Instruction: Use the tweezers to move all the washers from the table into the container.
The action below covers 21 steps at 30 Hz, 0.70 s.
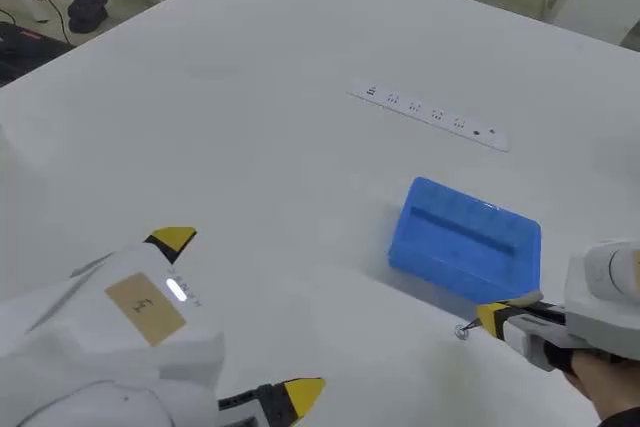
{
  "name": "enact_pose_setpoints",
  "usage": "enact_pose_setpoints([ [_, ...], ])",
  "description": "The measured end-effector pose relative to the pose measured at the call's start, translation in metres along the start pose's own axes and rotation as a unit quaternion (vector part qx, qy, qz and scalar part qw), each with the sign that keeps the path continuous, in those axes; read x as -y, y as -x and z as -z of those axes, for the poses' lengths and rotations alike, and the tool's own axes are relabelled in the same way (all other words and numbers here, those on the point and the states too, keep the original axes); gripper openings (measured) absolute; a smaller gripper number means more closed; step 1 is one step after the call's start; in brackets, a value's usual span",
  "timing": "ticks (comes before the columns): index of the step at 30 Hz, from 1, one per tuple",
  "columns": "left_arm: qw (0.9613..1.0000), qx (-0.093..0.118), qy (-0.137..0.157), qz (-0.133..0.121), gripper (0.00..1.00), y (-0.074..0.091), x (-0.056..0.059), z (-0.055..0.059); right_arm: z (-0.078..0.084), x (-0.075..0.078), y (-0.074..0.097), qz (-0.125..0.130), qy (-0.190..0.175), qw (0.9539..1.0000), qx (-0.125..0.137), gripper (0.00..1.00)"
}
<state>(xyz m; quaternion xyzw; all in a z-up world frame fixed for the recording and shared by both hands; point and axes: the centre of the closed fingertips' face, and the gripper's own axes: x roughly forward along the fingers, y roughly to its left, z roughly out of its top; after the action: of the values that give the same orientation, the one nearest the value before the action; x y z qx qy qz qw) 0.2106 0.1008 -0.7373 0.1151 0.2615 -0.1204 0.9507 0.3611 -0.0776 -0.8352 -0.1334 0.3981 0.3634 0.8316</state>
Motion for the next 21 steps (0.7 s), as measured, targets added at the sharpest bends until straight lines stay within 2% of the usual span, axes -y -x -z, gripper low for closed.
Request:
enact_pose_setpoints([
  [10,1.0000,-0.003,0.004,-0.001,0.89,-0.0002,-0.0016,0.0030,0.0014,0.0010,-0.0041,0.003,0.012,0.9999,-0.006,0.04],
  [15,1.0000,-0.004,0.003,0.000,0.89,-0.0012,-0.0010,0.0034,0.0031,-0.0001,-0.0048,0.008,0.032,0.9994,-0.010,0.04],
  [21,1.0000,-0.002,0.002,0.002,0.89,-0.0015,-0.0003,0.0020,0.0029,0.0003,-0.0051,0.010,0.026,0.9996,-0.009,0.02],
])
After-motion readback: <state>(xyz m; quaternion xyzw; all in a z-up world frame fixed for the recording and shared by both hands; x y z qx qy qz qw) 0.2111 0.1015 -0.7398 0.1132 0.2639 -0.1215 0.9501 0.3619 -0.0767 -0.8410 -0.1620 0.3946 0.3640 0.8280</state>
